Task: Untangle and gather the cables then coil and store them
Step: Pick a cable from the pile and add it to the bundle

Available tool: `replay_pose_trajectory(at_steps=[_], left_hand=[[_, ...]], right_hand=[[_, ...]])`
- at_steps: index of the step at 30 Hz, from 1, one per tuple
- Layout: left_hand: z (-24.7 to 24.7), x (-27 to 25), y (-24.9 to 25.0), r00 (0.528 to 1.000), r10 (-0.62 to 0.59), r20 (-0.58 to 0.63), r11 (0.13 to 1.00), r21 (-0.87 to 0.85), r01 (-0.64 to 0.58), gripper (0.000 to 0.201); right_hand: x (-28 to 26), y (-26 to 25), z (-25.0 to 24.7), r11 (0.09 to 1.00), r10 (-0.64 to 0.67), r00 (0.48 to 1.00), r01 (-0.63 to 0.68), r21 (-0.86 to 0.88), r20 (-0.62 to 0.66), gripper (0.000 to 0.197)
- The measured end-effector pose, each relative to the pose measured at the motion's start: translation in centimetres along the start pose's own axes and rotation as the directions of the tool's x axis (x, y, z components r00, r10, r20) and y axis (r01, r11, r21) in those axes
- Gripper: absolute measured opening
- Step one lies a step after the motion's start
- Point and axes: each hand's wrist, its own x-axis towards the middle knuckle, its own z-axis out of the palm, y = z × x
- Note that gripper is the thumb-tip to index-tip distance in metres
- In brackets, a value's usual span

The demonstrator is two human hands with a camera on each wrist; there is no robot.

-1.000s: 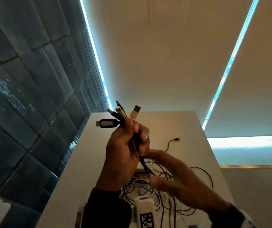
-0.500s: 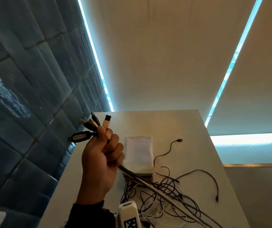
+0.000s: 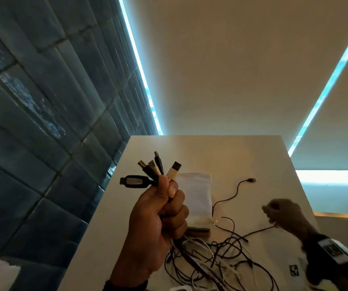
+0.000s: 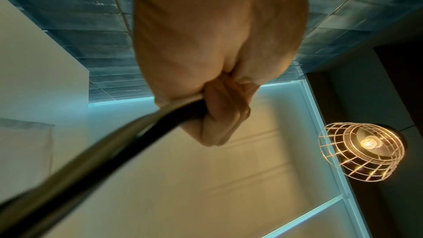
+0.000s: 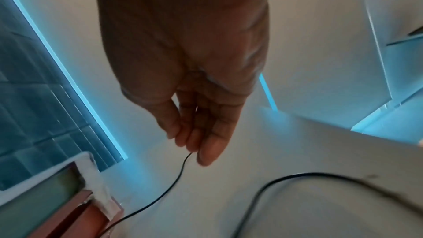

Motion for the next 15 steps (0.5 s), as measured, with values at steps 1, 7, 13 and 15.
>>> replay_pose_trajectory(at_steps=[1, 7, 13, 15], left_hand=[[-0.2, 0.2, 0.0, 1.0, -0.006, -0.02, 1.0, 0.0, 0.006, 0.031], [-2.5, 0.7, 0.1, 0.993, -0.043, -0.109, 0.999, -0.009, 0.042, 0.034], [-3.8, 1.4, 0.3, 0.984, -0.064, -0.168, 0.998, -0.038, 0.058, 0.039], [-3.9, 1.8, 0.2, 0.977, -0.078, -0.201, 0.997, -0.031, 0.073, 0.033]], right_hand=[[1.6, -1.5, 0.3, 1.0, -0.017, 1.0, 0.017, 0.001, -0.009, 0.025], [10.2, -4.9, 5.1, 0.983, 0.076, 0.996, -0.066, -0.172, 0.051, 0.039], [12.3, -5.3, 8.8, 0.95, 0.062, 0.997, -0.047, -0.307, 0.037, 0.039], [11.7, -5.0, 9.1, 0.932, 0.079, 0.996, -0.06, -0.357, 0.038, 0.033]])
